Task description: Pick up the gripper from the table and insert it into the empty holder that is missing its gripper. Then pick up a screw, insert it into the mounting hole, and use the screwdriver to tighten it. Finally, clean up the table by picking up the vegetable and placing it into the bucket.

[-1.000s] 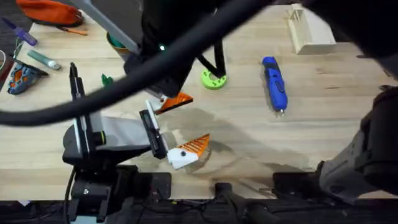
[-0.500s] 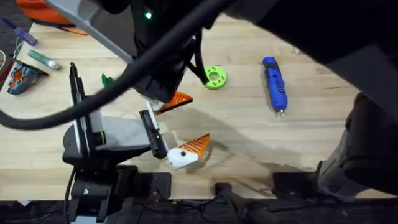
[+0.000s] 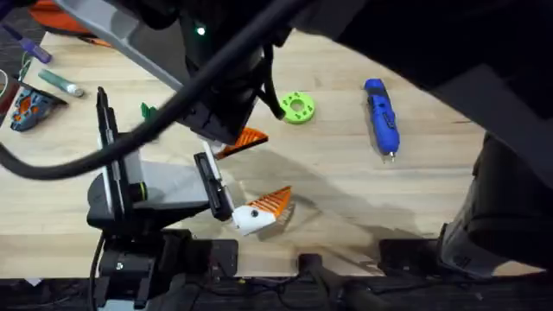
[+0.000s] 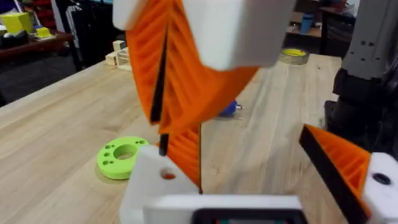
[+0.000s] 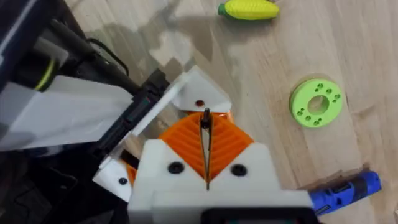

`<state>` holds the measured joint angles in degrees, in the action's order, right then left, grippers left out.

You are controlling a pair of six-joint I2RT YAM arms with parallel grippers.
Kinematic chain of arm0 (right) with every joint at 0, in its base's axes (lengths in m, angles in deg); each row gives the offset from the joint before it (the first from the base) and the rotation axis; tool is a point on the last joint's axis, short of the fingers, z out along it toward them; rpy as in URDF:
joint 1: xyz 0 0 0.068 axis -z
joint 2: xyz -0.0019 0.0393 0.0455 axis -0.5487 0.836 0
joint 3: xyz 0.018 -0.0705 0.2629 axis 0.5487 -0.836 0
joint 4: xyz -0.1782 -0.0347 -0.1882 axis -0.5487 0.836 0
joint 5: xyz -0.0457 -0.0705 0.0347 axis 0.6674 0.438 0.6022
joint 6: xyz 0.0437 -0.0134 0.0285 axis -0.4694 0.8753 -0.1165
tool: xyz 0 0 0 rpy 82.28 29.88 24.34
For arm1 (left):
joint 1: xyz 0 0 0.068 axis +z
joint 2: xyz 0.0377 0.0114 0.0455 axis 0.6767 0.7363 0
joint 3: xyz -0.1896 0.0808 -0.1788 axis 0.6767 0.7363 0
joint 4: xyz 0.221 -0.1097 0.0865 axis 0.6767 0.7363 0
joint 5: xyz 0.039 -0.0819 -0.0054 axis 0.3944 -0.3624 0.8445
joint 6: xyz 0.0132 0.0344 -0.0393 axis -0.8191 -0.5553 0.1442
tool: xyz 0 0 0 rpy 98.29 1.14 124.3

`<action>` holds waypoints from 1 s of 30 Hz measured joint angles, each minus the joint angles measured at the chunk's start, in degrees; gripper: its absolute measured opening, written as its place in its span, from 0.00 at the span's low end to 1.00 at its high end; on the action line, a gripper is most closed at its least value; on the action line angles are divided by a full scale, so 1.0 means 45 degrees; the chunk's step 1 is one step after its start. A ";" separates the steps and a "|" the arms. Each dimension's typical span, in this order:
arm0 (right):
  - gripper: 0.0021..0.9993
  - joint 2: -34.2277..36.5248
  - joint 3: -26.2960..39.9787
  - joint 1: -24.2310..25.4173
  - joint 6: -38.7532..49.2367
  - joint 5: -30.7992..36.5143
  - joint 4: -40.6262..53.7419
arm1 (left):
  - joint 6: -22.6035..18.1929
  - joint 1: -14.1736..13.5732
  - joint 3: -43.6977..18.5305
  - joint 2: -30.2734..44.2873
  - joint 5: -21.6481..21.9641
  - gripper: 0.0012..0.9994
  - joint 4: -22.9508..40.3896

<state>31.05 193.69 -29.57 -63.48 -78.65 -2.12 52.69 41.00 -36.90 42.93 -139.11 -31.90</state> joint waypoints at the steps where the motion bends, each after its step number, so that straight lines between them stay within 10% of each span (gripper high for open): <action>1: 0.00 -0.0001 0.0000 0.0000 0.0002 -0.0004 -0.0001 | 0.0000 0.0000 0.0000 0.0001 0.0000 0.99 0.0000; 30: 0.00 0.0014 0.0000 -0.0034 0.0192 -0.0578 -0.0093 | 0.0000 0.0000 0.0000 0.0001 0.0000 0.99 0.0000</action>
<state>31.11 193.69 -29.73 -62.62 -81.25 -2.54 52.69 41.00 -36.90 42.93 -139.11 -31.90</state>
